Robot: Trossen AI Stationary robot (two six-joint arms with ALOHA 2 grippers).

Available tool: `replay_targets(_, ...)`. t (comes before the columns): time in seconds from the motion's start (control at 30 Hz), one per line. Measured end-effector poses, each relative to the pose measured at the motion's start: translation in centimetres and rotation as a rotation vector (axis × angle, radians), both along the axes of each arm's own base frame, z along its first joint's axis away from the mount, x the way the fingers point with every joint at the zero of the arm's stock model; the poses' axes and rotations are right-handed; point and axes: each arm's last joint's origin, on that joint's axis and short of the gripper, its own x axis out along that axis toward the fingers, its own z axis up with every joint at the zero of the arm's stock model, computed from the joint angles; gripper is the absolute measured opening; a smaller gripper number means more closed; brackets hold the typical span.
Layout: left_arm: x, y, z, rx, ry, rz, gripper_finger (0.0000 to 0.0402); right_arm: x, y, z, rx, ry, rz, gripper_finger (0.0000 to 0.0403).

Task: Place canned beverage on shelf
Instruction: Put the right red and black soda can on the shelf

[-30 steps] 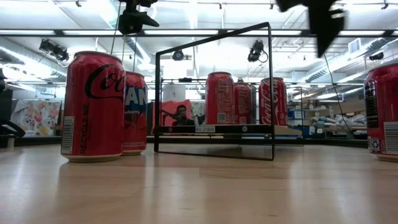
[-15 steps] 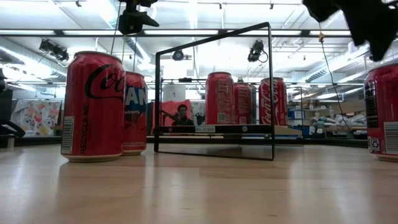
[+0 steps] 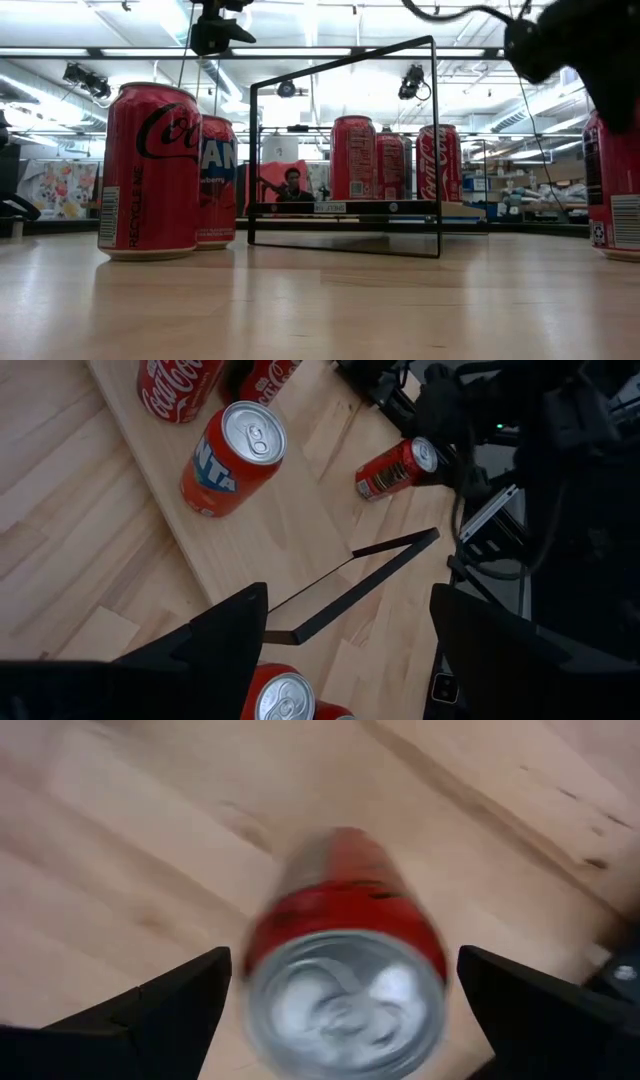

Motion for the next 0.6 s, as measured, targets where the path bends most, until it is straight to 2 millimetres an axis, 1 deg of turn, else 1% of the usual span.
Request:
replay_targets(0.17, 0.0, 0.0, 0.0, 0.0, 0.0, 0.0, 0.029, -0.2, 0.0, -1.3, 0.031, 0.003, 0.026, 0.0397)
replay_targets(0.3, 0.0, 0.0, 0.0, 0.0, 0.0, 0.0, 0.029, -0.1, 0.1, -1.6, 0.045, -0.016, 0.096, 0.0373)
replay_targets(0.4, 0.0, 0.0, 0.0, 0.0, 0.0, 0.0, 0.029, -0.1, 0.1, -1.6, 0.041, -0.027, 0.21, 0.0345)
replay_targets(0.5, 0.0, 0.0, 0.0, 0.0, 0.0, 0.0, 0.029, -0.1, 0.0, -1.6, 0.04, -0.042, 0.379, 0.0323)
replay_targets(0.6, 0.0, 0.0, 0.0, 0.01, -0.001, -0.008, 0.029, 0.2, -0.4, -1.3, 0.072, -0.051, 0.533, 0.0319)
